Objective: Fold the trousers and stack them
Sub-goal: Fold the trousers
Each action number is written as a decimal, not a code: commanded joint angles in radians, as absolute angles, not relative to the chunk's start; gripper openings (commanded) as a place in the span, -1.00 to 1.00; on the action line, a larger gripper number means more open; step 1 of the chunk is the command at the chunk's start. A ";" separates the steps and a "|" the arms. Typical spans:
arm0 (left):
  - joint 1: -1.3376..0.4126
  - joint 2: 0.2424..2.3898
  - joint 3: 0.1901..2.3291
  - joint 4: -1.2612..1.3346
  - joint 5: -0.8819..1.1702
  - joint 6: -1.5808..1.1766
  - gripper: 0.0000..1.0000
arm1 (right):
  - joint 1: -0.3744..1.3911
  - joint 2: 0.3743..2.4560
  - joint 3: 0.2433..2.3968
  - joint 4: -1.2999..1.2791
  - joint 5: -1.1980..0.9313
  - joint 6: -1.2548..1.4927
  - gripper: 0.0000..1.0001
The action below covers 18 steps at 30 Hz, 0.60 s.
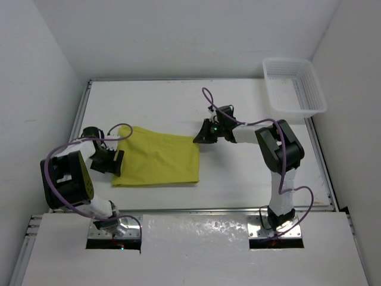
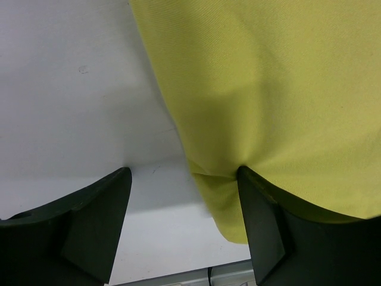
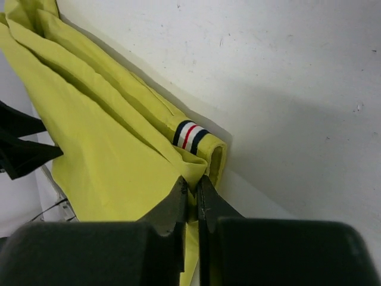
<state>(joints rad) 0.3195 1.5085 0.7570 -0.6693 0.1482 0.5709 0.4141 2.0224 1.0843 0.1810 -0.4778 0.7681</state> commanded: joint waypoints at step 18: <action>0.354 1.397 1.216 -0.799 0.118 0.450 0.59 | -0.035 1.484 0.970 -0.215 -0.217 0.511 0.98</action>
<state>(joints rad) 0.3264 1.4208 1.1656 -0.7715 0.1566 0.5213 0.0490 1.5871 1.0130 -0.0765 -0.3092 0.5926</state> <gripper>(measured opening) 0.791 0.985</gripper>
